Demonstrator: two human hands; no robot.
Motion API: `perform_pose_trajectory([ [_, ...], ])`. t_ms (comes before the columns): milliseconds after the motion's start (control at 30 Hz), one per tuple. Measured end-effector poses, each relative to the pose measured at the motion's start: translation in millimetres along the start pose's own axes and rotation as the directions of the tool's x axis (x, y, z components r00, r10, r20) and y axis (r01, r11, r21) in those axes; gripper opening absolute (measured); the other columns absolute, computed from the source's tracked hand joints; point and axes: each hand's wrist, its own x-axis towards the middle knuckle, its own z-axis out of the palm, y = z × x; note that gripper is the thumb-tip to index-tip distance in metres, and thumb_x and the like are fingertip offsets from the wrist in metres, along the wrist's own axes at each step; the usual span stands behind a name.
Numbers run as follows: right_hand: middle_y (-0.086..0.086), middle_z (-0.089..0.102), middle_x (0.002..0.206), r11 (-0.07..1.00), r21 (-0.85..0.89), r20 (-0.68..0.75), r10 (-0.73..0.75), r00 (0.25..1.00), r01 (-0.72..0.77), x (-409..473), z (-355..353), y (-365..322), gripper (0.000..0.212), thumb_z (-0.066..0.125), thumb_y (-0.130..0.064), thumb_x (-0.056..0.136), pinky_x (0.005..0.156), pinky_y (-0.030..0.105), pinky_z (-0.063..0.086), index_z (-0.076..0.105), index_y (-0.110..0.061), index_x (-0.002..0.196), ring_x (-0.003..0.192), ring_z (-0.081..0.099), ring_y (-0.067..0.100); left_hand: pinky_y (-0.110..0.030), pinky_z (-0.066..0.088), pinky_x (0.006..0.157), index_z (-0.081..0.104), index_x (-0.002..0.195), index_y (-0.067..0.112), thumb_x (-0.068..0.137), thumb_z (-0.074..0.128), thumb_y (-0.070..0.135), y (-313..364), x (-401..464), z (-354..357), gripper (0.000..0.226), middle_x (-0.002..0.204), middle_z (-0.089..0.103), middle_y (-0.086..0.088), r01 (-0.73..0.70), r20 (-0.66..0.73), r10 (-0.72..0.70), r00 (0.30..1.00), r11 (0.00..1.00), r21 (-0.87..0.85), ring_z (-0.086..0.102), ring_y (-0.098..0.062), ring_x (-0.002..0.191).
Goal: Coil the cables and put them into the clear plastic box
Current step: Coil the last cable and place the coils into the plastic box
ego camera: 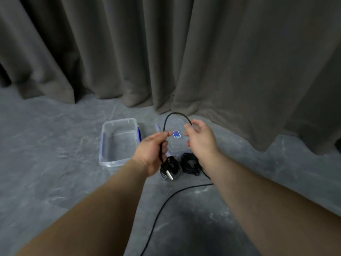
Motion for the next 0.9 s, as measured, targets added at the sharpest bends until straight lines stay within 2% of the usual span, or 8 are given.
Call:
perform_pose_trajectory([
  [67, 0.002, 0.067, 0.076, 0.992, 0.124, 0.058, 0.030, 0.998, -0.037, -3, 8, -5, 0.029, 0.058, -0.041, 0.089, 0.062, 0.030, 0.045, 0.056, -0.030, 0.116, 0.055, 0.052, 0.010, -0.019, 0.017, 0.046, 0.067, 0.089, 0.018, 0.099, 0.049, 0.020, -2, -8, -8, 0.020, 0.059, 0.037, 0.005, 0.020, 0.002, -0.020, 1.000, 0.999, 0.026, 0.026, -0.006, 0.047],
  [200, -0.004, 0.050, 0.050, 0.974, 0.190, 0.169, 0.094, 0.981, -0.126, -4, -1, 4, 0.021, 0.052, -0.034, 0.097, 0.046, 0.023, 0.031, 0.066, -0.020, 0.088, 0.038, 0.037, 0.006, -0.017, 0.016, 0.043, 0.066, 0.094, 0.011, 0.099, 0.048, 0.018, -15, -11, -16, 0.020, 0.058, 0.037, 0.004, 0.081, 0.066, -0.083, 0.994, 0.996, 0.043, 0.024, -0.005, 0.043],
  [300, -0.004, 0.043, 0.048, 0.932, 0.333, 0.034, 0.137, 0.990, -0.141, 5, -20, 4, 0.028, 0.051, -0.029, 0.097, 0.040, 0.023, 0.025, 0.063, -0.020, 0.074, 0.036, 0.030, 0.007, -0.018, 0.030, 0.046, 0.066, 0.085, 0.008, 0.097, 0.051, 0.016, -24, -8, -13, 0.021, 0.059, 0.039, 0.003, 0.123, 0.077, -0.131, 0.988, 0.987, 0.108, 0.033, -0.005, 0.045],
  [467, -0.001, 0.042, 0.052, 0.847, 0.524, -0.173, 0.209, 0.962, -0.090, 22, -54, 2, 0.027, 0.050, -0.026, 0.098, 0.036, 0.020, 0.023, 0.060, -0.019, 0.075, 0.033, 0.029, 0.005, -0.034, 0.041, 0.079, 0.066, 0.083, 0.016, 0.097, 0.050, 0.022, -26, -2, -14, 0.021, 0.064, 0.048, 0.004, 0.122, 0.058, -0.148, 0.987, 0.941, 0.316, 0.051, -0.008, 0.060],
  [600, 0.002, 0.050, 0.063, 0.926, 0.365, -0.283, 0.204, 0.937, -0.092, 30, -55, 24, 0.018, 0.052, -0.023, 0.091, 0.051, 0.026, 0.037, 0.054, -0.022, 0.073, 0.052, 0.044, 0.016, -0.037, 0.053, 0.080, 0.065, 0.095, 0.014, 0.100, 0.041, 0.021, -14, 2, -11, 0.026, 0.068, 0.049, 0.005, 0.191, 0.142, -0.181, 0.973, 0.980, -0.061, 0.057, -0.010, 0.069],
  [700, 0.006, 0.059, 0.075, 0.998, 0.049, -0.372, 0.048, 0.927, -0.032, 31, -51, 35, 0.015, 0.055, -0.019, 0.088, 0.070, 0.036, 0.046, 0.055, -0.019, 0.073, 0.074, 0.055, 0.024, -0.032, 0.058, 0.071, 0.067, 0.094, 0.012, 0.099, 0.039, 0.017, -5, 1, -4, 0.029, 0.068, 0.056, 0.004, 0.178, 0.229, -0.130, 0.965, 0.964, -0.199, 0.065, -0.010, 0.066],
  [800, 0.007, 0.067, 0.083, 0.935, -0.342, -0.089, -0.133, 0.987, 0.095, 18, -43, 38, 0.014, 0.055, -0.011, 0.089, 0.072, 0.031, 0.045, 0.068, -0.013, 0.093, 0.082, 0.062, 0.026, -0.032, 0.058, 0.069, 0.066, 0.098, 0.012, 0.100, 0.038, 0.013, 2, 1, -1, 0.027, 0.070, 0.065, 0.003, 0.119, 0.270, -0.050, 0.962, 0.963, -0.243, 0.070, -0.011, 0.069],
  [900, 0.002, 0.071, 0.106, 0.751, -0.591, 0.325, -0.114, 0.939, 0.296, 1, -32, 32, 0.035, 0.051, -0.005, 0.087, 0.080, 0.024, 0.045, 0.069, -0.023, 0.111, 0.099, 0.064, 0.024, -0.032, 0.056, 0.073, 0.064, 0.100, 0.014, 0.101, 0.039, 0.014, 6, 4, -4, 0.025, 0.074, 0.070, 0.003, 0.033, 0.203, 0.012, 0.979, 0.975, -0.219, 0.071, -0.010, 0.072],
])
